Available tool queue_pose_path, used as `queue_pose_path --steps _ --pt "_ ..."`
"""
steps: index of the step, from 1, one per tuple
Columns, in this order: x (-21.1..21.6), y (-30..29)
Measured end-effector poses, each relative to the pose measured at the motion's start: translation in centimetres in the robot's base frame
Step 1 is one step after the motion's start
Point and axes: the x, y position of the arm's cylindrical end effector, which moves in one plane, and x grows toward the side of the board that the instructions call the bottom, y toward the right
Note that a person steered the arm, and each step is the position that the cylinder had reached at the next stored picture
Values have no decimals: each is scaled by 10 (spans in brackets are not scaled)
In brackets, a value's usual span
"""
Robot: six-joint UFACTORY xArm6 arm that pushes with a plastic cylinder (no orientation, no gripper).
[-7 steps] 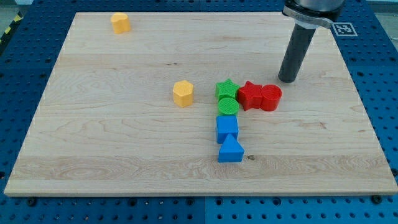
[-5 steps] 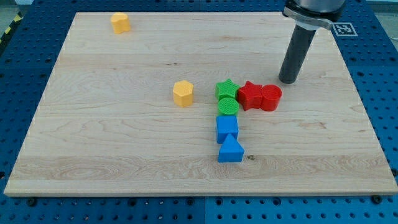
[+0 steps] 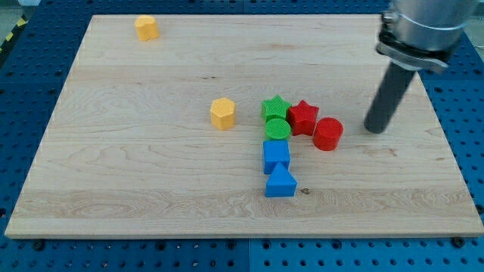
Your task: Move the red circle to the bottom right of the red star
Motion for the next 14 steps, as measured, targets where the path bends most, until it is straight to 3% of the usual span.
queue_pose_path --steps 1,4,12,14 --pt "33 6" --pt "45 -33" --pt "14 -54" --pt "63 -72"
